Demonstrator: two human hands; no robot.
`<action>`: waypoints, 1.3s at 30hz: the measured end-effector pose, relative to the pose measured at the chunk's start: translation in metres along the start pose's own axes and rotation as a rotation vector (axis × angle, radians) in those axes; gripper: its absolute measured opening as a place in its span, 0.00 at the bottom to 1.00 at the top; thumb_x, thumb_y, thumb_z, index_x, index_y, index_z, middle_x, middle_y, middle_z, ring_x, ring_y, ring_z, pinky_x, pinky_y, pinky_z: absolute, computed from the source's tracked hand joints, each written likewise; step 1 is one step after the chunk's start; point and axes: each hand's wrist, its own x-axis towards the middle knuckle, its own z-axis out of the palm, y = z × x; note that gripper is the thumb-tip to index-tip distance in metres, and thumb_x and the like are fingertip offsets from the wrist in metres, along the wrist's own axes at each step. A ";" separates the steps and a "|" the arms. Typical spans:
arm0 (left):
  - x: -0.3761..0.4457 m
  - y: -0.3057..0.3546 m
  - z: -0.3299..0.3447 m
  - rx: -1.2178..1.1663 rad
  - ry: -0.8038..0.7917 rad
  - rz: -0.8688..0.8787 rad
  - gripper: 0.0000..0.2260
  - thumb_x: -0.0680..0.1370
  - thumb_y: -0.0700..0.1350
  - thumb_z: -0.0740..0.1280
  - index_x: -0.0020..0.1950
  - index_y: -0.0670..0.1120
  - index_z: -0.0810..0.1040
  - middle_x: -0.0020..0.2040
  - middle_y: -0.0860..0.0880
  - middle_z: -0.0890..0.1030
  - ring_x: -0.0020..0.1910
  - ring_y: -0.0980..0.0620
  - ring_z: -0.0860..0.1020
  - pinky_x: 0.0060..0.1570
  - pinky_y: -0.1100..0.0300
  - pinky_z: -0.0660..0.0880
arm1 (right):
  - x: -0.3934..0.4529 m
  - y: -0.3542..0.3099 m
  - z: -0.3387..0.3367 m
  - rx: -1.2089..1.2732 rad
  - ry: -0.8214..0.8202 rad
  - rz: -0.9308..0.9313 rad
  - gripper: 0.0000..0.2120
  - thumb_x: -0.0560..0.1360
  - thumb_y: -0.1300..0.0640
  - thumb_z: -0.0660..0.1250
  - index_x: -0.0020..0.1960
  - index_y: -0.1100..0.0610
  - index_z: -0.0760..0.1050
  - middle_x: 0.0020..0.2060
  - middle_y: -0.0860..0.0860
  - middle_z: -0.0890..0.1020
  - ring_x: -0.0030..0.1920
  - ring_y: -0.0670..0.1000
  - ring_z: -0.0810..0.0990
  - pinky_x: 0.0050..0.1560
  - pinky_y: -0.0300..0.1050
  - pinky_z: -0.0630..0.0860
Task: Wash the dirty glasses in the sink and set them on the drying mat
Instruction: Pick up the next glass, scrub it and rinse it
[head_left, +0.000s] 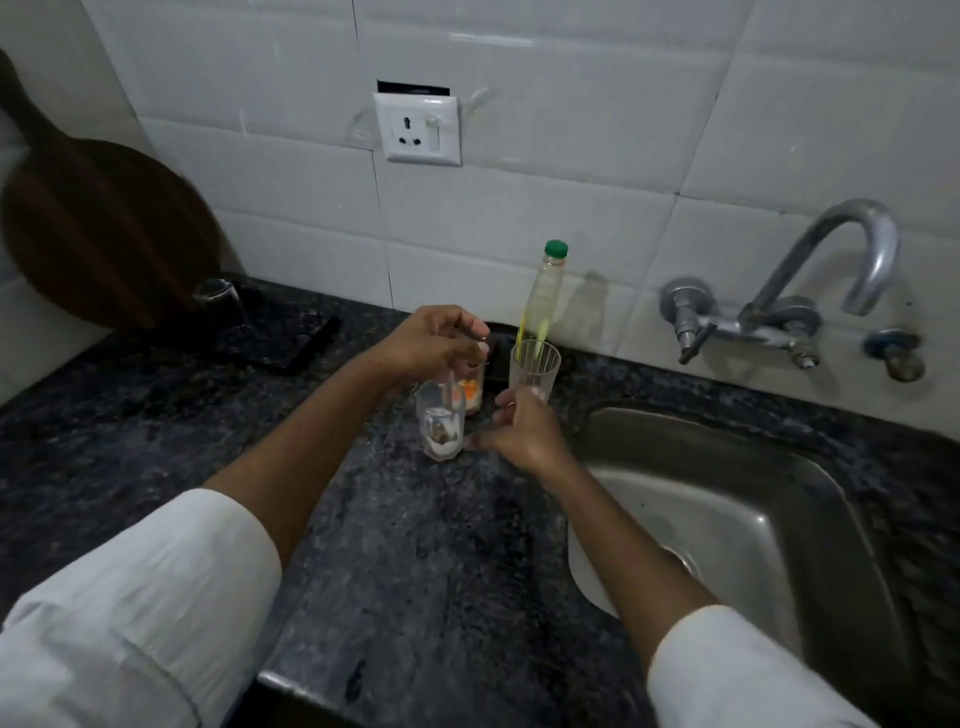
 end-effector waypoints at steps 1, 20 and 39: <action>0.002 -0.004 -0.005 0.006 0.005 -0.008 0.11 0.77 0.39 0.70 0.59 0.42 0.78 0.47 0.42 0.83 0.41 0.49 0.80 0.37 0.58 0.73 | 0.005 0.004 0.018 -0.007 0.028 -0.030 0.31 0.62 0.51 0.83 0.55 0.57 0.68 0.42 0.45 0.73 0.46 0.50 0.74 0.39 0.41 0.71; 0.085 -0.016 0.042 -0.052 -0.182 0.058 0.07 0.79 0.38 0.67 0.57 0.41 0.78 0.44 0.44 0.82 0.33 0.56 0.78 0.27 0.68 0.71 | -0.011 0.048 0.010 0.112 0.678 0.033 0.25 0.55 0.44 0.81 0.49 0.49 0.78 0.42 0.46 0.83 0.42 0.47 0.81 0.41 0.42 0.77; 0.166 0.056 0.260 0.532 0.196 0.109 0.31 0.74 0.71 0.58 0.42 0.42 0.80 0.40 0.42 0.83 0.41 0.41 0.81 0.40 0.52 0.76 | -0.046 0.147 -0.206 -0.033 0.753 0.203 0.25 0.57 0.46 0.82 0.48 0.50 0.74 0.44 0.47 0.80 0.44 0.49 0.79 0.44 0.44 0.75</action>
